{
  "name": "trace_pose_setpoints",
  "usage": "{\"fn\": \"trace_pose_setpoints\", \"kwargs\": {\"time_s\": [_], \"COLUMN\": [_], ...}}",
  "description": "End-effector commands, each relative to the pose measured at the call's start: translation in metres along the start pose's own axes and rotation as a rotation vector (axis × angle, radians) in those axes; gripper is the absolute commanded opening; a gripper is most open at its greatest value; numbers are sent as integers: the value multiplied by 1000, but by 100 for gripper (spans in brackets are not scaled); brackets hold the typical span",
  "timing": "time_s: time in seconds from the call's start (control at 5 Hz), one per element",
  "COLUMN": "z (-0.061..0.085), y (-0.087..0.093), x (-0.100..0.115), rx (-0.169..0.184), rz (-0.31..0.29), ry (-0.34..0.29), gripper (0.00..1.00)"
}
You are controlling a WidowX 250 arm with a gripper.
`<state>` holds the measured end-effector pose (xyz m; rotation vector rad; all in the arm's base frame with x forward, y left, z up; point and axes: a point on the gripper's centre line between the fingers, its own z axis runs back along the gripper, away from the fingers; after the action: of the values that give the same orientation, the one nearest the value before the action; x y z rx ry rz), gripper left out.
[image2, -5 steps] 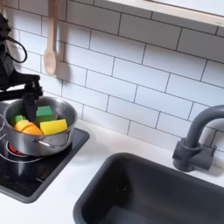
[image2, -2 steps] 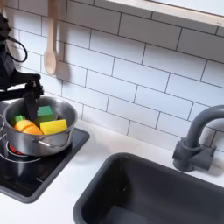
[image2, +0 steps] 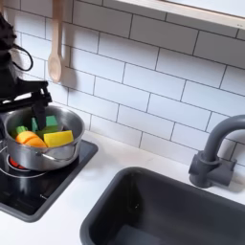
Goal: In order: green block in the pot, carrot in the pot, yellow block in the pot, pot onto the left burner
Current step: 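Move the pot onto the left burner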
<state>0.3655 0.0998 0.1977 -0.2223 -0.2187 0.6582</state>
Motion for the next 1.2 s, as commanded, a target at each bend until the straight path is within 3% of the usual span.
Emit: {"fn": "trace_pose_setpoints", "kwargs": {"time_s": [0.0,0.2,0.4,1.0], "z": [-35,-39,-47,-37], "y": [15,19,20,20], "x": [6,5,6,13], "rx": [88,106,111,103], "rz": [57,61,58,47], "ry": [74,77,91,86], "gripper": [100,100,2,0]}}
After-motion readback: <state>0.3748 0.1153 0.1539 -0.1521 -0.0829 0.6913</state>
